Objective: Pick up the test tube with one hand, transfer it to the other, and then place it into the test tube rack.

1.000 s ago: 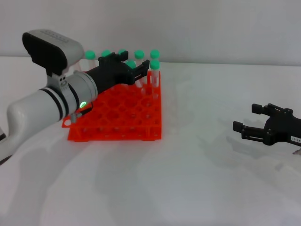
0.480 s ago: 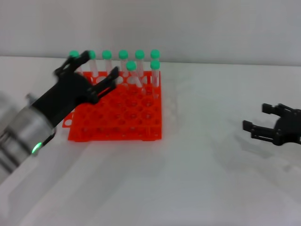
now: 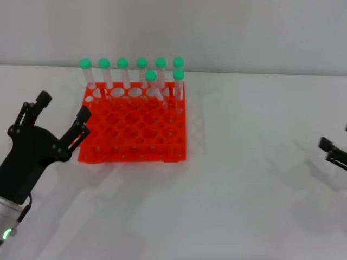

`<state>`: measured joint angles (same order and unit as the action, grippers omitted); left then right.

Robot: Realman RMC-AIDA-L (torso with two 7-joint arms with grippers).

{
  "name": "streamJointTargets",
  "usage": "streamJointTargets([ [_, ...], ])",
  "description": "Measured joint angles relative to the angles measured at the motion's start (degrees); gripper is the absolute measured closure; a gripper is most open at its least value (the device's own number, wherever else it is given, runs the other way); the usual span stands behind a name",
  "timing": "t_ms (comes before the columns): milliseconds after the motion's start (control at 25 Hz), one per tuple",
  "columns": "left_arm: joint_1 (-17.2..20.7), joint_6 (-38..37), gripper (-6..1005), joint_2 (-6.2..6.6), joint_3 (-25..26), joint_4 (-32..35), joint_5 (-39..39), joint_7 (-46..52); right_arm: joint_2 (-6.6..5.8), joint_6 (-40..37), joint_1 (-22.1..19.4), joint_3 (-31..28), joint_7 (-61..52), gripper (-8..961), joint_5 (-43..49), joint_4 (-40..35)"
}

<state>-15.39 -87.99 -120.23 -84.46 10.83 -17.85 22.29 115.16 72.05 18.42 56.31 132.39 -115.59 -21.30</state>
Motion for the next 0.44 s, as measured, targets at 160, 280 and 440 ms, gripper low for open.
streamJointTargets([
  [160,0.31,-1.44,120,-0.16,-0.42,-1.18,-0.08,-0.31,-0.02,6.93,-0.6,-5.39,7.93,81,-1.45,7.61],
  [280,0.51,-1.59,120,-0.18,-1.81,-1.36,0.26,-0.45,-0.1,9.33,-2.09,-7.37,10.82,81,-1.47,8.97],
  [440,0.29,-1.64,120,-0.25,-2.36,-1.87,0.55,-0.57,-0.21,9.79,-3.4,-9.77,11.8,81,-1.48,9.59],
])
